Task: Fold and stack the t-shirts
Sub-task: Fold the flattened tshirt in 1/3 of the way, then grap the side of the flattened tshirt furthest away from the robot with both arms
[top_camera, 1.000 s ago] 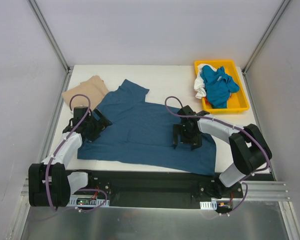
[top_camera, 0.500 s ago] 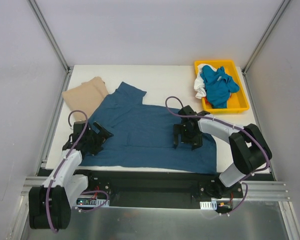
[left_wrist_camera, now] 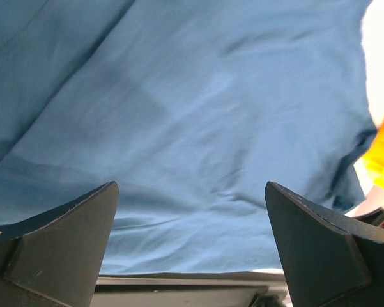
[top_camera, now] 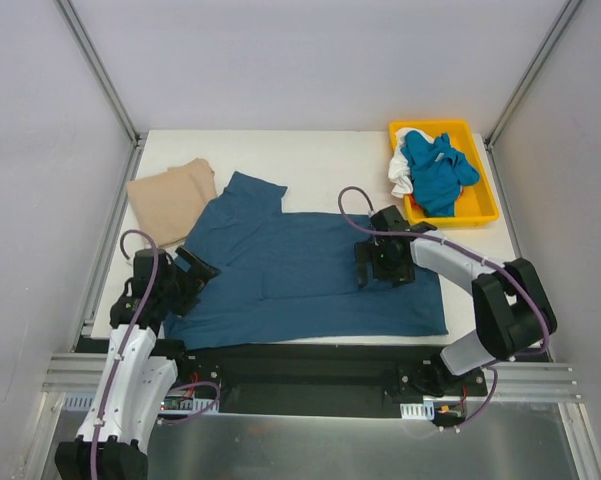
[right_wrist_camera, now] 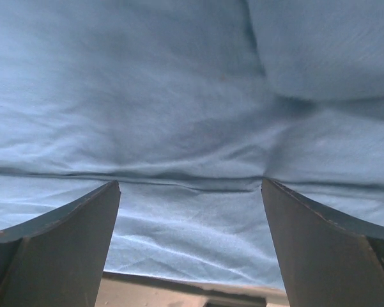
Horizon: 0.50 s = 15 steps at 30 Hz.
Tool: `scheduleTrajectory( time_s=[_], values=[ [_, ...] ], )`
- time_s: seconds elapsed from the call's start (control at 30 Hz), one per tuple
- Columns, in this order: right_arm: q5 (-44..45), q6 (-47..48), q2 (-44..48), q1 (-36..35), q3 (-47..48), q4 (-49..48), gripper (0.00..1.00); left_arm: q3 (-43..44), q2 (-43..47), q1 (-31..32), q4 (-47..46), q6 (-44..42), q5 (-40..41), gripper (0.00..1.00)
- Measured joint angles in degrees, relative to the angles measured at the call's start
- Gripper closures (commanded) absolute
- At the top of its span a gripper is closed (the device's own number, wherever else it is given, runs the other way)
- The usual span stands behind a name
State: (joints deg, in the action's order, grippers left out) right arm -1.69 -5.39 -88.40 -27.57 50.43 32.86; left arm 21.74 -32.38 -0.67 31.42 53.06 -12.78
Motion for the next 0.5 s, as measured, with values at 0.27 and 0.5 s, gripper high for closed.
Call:
scheduleTrajectory(
  time_s=[0.27, 0.5],
  values=[
    [1.6, 5.1, 12.1, 3.1, -0.6, -7.8, 0.03, 20.7, -15.6, 0.0, -1.9, -6.4, 7.3, 0.01],
    [-0.9, 3.7, 17.3, 14.4, -4.7, -16.9, 0.03, 32.3, -36.0, 0.0, -7.4, -10.5, 10.3, 0.01]
  ],
)
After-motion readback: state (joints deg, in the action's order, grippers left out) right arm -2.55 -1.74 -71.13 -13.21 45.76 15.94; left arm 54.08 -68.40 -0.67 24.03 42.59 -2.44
